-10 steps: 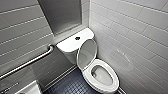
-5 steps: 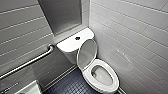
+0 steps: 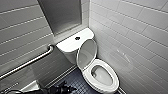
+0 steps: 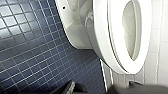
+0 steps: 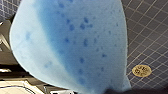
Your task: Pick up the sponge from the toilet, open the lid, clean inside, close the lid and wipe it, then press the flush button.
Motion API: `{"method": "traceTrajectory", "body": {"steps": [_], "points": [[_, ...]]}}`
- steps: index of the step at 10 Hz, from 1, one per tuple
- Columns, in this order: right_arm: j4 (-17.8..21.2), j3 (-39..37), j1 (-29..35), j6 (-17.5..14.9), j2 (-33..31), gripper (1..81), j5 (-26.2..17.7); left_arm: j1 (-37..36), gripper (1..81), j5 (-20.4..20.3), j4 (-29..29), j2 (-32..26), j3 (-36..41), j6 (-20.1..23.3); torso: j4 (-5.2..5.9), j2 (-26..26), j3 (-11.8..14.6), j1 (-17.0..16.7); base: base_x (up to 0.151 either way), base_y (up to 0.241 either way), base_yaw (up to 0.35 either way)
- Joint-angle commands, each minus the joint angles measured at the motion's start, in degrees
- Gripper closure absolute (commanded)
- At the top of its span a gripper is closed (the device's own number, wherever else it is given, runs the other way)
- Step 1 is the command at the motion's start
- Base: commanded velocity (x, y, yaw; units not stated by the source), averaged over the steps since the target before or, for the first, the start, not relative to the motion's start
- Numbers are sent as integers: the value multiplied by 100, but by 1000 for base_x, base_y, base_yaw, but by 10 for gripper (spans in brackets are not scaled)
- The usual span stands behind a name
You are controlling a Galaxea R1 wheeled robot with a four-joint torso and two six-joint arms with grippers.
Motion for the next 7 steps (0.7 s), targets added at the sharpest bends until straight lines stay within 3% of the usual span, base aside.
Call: {"method": "traceTrajectory", "body": {"steps": [1, 4, 7], "points": [[60, 145, -12, -73, -257, 811, -407, -1067, 10, 336, -957, 328, -899, -71, 0, 0, 0, 0, 0, 0, 0], [59, 153, -30, -73, -203, 811, -459, -1497, 10, 247, -1439, 635, -1548, -211, 0, 0, 0, 0, 0, 0, 0], [-63, 548, -170, -82, -274, 811, -294, -1954, 10, 47, -1511, 724, -1805, -589, 0, 2, 0, 0, 0, 0, 0]]}}
